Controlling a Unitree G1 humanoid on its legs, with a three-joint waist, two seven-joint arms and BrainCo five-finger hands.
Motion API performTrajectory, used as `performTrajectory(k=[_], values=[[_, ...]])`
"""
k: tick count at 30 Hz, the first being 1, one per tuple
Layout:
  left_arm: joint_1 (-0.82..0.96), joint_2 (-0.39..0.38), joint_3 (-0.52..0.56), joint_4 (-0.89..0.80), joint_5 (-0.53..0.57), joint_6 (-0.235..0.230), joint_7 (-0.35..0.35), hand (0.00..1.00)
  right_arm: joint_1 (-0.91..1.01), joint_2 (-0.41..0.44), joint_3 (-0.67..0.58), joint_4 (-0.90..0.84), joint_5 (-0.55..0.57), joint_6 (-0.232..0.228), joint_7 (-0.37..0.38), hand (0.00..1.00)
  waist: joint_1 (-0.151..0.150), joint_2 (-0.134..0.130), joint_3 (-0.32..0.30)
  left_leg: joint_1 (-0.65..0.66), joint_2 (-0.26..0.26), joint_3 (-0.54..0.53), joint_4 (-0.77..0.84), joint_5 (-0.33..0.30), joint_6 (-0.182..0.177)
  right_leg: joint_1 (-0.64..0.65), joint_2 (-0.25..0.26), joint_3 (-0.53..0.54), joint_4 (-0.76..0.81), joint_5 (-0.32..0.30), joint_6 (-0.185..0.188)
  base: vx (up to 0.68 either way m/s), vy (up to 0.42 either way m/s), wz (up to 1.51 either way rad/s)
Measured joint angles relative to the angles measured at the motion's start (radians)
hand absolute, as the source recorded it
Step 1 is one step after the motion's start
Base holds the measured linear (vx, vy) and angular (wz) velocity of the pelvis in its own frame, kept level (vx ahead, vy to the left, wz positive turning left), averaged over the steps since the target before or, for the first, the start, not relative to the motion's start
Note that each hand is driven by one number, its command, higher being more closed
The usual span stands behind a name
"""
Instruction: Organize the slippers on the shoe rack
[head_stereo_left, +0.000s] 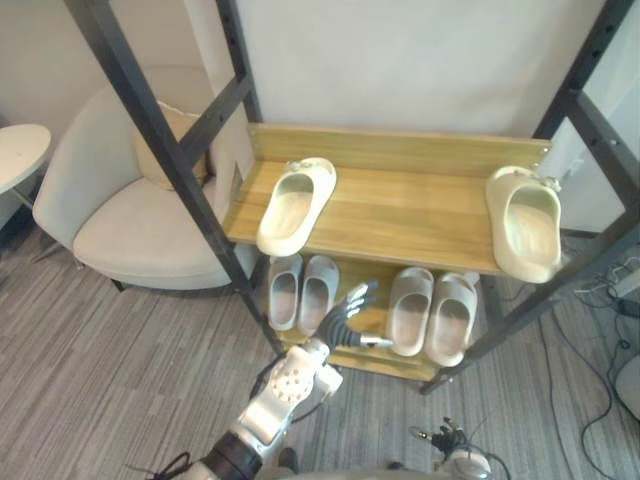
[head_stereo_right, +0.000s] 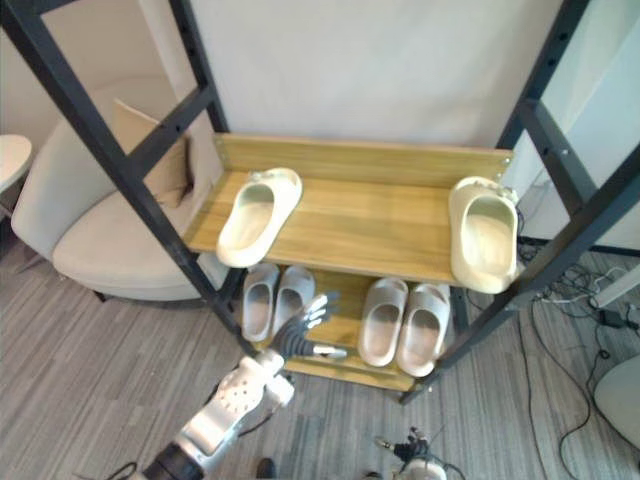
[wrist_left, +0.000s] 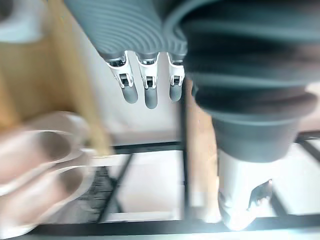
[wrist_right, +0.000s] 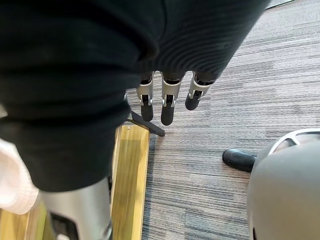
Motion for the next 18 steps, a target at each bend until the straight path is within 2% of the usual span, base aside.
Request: performTrajectory(k=[4, 7, 18], values=[[-0.088, 0.001, 0.019, -0.034, -0.022, -0.004, 0.038, 0.00, -0.001, -0.011, 0.010, -0.001, 0.000, 0.000, 0.000, 0.00, -0.008, 0.000, -0.001, 0.001, 0.000, 0.005, 0.000, 0.000, 0.000, 0.001, 0.001, 0.005, -0.009, 0.008, -0.001, -0.01, 0.006, -0.06], [-0.149, 0.009, 0.083, -0.044, -0.023, -0.014, 0.077, 0.00, 0.000, -0.023, 0.017, -0.001, 0.000, 0.000, 0.000, 0.00, -0.015, 0.001, -0.002, 0.002, 0.000, 0.009, 0.000, 0.000, 0.000, 0.002, 0.003, 0.009, -0.014, 0.012, -0.001, 0.00, 0.003, -0.05], [-0.298, 0.129, 0.300, -0.009, -0.021, -0.015, 0.177, 0.00, -0.007, -0.031, 0.017, -0.005, 0.000, 0.003, 0.008, 0.00, -0.015, -0.003, -0.002, -0.004, -0.005, 0.033, 0.000, 0.000, 0.001, 0.004, 0.007, 0.024, -0.077, 0.057, -0.004, -0.02, 0.005, -0.06]])
